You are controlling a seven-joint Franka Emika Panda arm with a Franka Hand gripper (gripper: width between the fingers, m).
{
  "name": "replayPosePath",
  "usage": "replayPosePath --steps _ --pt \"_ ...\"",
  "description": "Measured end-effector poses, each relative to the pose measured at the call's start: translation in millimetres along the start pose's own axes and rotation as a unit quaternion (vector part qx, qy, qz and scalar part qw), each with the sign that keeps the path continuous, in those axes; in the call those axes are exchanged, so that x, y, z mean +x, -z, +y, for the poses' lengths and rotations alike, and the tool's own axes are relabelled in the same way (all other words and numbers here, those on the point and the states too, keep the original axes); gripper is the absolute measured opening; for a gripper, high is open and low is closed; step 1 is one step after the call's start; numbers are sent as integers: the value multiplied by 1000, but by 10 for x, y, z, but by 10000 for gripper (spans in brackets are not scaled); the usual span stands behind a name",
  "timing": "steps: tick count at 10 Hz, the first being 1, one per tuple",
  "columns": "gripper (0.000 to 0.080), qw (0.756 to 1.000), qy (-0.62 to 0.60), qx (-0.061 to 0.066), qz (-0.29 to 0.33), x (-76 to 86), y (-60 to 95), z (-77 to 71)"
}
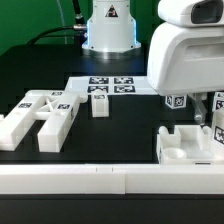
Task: Assemble chair
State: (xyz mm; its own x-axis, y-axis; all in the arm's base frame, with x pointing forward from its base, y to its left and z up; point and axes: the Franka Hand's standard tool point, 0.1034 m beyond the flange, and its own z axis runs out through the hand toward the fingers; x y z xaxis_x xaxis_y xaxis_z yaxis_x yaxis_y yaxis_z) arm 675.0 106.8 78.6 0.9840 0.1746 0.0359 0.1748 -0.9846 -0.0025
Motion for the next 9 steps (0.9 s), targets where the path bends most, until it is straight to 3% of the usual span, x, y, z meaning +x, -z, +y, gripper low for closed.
replayPosePath --steps 1,2,3,5,9 --pt "387 1000 -1 0 0 1 1 0" --pt "287 1000 -13 0 0 0 0 0" --pt "287 1000 -14 0 0 0 -1 0" --pt "287 990 -140 4 3 14 -1 -46" --pt "288 935 -354 -11 4 -6 19 158"
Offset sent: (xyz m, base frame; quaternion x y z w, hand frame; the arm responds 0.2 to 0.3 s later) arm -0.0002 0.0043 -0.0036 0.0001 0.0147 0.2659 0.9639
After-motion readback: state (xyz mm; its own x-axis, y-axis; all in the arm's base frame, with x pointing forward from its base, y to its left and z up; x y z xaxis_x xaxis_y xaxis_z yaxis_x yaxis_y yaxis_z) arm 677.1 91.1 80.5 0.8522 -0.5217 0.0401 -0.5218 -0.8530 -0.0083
